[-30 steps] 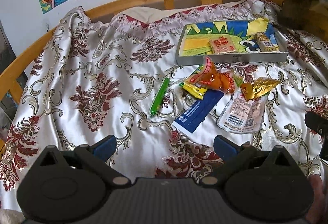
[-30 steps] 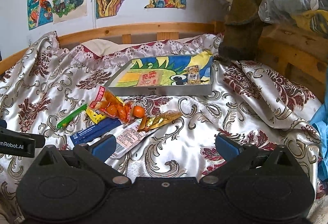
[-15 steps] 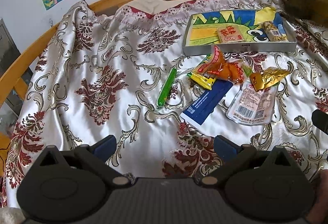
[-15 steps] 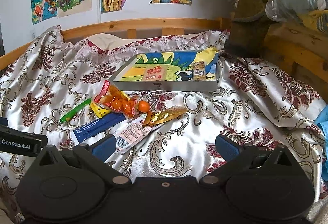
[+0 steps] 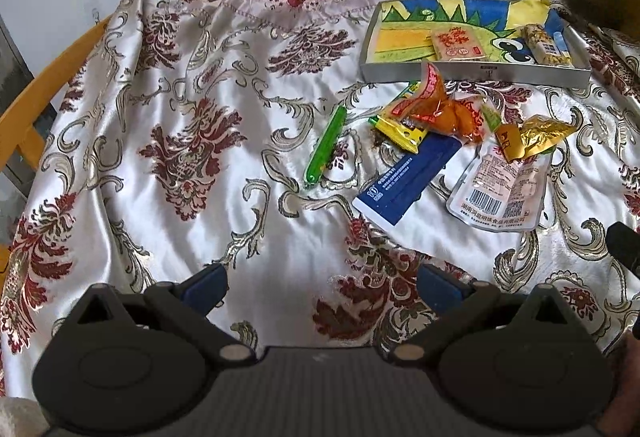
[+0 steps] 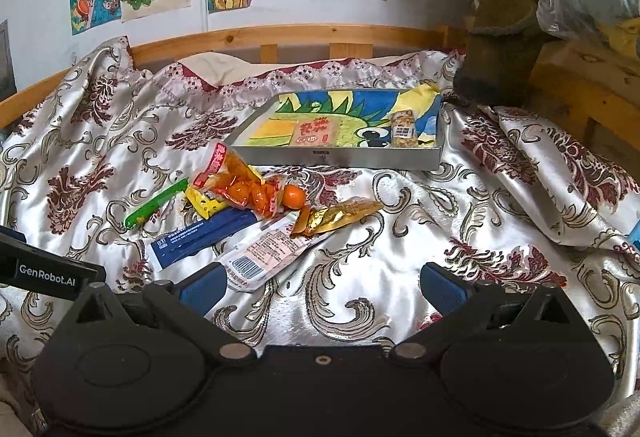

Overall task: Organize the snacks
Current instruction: 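Withdraw both tools from the tray back over the snack pile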

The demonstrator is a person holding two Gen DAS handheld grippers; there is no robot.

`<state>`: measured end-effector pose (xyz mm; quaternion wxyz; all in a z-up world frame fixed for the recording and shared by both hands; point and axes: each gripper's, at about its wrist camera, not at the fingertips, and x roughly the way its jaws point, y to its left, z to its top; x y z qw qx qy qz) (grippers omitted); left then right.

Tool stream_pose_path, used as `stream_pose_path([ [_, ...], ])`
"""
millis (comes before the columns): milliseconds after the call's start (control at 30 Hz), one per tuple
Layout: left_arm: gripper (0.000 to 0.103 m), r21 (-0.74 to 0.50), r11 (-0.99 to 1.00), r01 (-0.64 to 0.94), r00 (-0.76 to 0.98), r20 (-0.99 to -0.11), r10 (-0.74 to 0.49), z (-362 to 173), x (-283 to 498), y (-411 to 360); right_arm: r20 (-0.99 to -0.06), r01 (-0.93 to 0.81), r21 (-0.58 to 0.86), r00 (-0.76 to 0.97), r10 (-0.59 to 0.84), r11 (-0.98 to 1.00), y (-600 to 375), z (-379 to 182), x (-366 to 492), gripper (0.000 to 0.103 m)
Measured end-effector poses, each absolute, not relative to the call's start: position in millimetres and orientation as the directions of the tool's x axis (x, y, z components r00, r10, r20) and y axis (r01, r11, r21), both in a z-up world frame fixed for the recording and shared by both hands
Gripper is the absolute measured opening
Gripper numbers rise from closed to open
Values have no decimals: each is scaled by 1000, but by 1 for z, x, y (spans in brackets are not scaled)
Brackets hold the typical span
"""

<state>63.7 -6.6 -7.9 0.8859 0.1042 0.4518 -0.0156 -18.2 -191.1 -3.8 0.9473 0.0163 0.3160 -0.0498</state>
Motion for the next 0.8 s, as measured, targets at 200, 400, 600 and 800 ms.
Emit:
stream_pose_path([
  [200,103,157,980,120,560,-826,64,-12,70,-6,-618,71,4,784,-54,997,-187,-6,-12,102],
  [400,103,154,982,112,542,-838,69,-15,81,-5,-621,44,1,783,-34,999,-182,-3,1,102],
  [600,103,152,985,86,542,-837,82,-15,96,2,-619,20,4,785,-13,1000,-182,3,18,102],
  [800,103,155,984,85,572,-817,79,-13,116,6,-629,6,10,777,2,1000,-183,5,36,102],
])
